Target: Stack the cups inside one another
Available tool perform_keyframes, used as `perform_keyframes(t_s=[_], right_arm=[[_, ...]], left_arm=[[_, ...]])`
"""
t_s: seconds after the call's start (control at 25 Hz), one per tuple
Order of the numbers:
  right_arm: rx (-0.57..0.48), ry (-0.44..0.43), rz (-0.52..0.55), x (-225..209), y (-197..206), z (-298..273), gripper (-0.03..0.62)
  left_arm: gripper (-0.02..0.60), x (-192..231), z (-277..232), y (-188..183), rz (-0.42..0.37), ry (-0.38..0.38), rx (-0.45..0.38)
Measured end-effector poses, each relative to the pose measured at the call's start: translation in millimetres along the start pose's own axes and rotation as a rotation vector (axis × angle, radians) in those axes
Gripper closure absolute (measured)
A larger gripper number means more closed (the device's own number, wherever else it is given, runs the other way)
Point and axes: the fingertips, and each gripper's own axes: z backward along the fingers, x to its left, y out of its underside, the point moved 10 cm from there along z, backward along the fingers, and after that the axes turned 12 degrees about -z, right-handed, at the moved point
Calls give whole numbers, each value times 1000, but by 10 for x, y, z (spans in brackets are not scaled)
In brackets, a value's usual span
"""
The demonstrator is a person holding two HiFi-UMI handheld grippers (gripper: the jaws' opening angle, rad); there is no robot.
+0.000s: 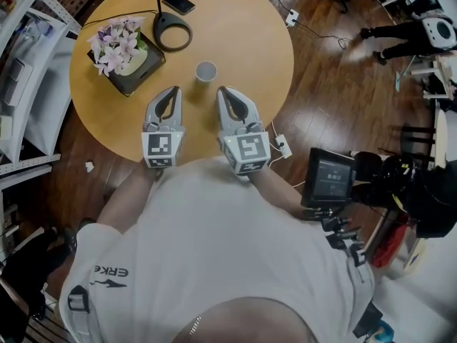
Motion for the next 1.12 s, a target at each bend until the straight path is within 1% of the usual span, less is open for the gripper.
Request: perform_keyframes(t_s=[0.24, 0.36, 0.48, 0.64, 0.88, 1.12], right_arm=[[6, 73, 19, -34, 16, -31, 580], [4, 87, 20, -143, -9, -71, 580], [7, 77, 23, -325, -58, -145, 580], [28, 36, 25, -695, -112, -305, 580], [106, -101, 27, -1223, -90, -567, 580], [163, -210, 43, -1584, -26, -779, 580]], left_arm=[[580, 68, -95, 95, 10, 49, -15], [580, 43, -163, 108, 12, 51, -5], [580, 4, -252, 99, 4, 35, 10], [580, -43, -477, 57, 11, -40, 34], [580, -273, -624, 63, 41, -207, 121], [580, -485, -699, 68, 60, -327, 200]])
